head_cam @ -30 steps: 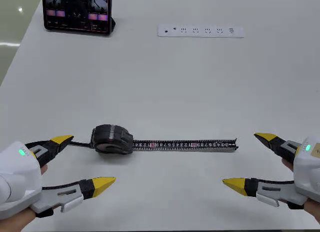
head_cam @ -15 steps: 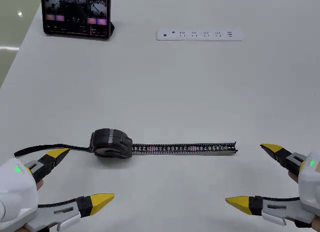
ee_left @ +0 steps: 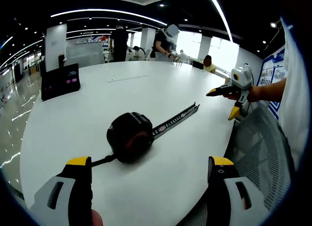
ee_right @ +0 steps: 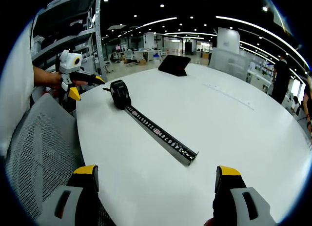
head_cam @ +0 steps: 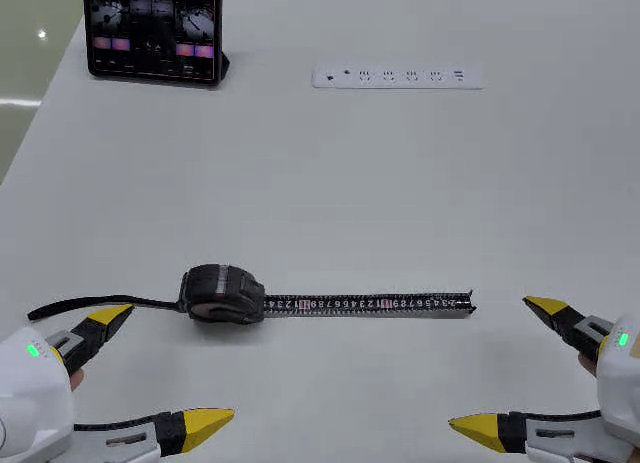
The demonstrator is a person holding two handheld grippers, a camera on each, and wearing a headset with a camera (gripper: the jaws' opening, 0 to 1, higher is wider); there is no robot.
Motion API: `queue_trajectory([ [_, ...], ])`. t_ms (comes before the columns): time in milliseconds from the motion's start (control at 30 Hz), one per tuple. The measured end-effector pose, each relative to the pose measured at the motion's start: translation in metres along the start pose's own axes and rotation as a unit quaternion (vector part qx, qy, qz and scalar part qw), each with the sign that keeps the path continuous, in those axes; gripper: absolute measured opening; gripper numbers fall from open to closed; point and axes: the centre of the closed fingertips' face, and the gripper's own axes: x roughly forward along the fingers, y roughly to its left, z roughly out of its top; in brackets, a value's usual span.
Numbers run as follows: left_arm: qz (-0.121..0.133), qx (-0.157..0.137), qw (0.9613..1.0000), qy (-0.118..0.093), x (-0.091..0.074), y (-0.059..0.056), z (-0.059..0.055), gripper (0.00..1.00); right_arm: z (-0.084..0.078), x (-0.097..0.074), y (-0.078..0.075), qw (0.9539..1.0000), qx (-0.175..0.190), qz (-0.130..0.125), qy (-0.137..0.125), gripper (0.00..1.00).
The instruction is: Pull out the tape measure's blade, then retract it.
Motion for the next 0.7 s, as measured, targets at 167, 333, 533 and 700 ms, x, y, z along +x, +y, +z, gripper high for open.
queue_trajectory([
  [167,0.0,0.001,1.0,0.0,0.0009,-0.0005,0.0003,0.99,-0.0006,0.0003,0.0002,1.0,0.0,-0.001,0.002,0.99],
  [333,0.003,0.001,1.0,-0.004,0.0013,0.001,0.0022,0.99,-0.002,0.0004,0.0011,1.0,-0.003,0.0,0.005,0.99],
  [533,0.003,0.003,1.0,-0.004,0.0013,0.0006,0.0026,0.99,-0.0023,0.0005,0.0025,1.0,-0.002,0.001,0.005,0.99],
  [700,0.005,0.002,1.0,-0.003,0.0011,0.0011,0.0025,0.99,-0.0028,0.0,0.0025,1.0,-0.002,0.0,0.006,0.99],
])
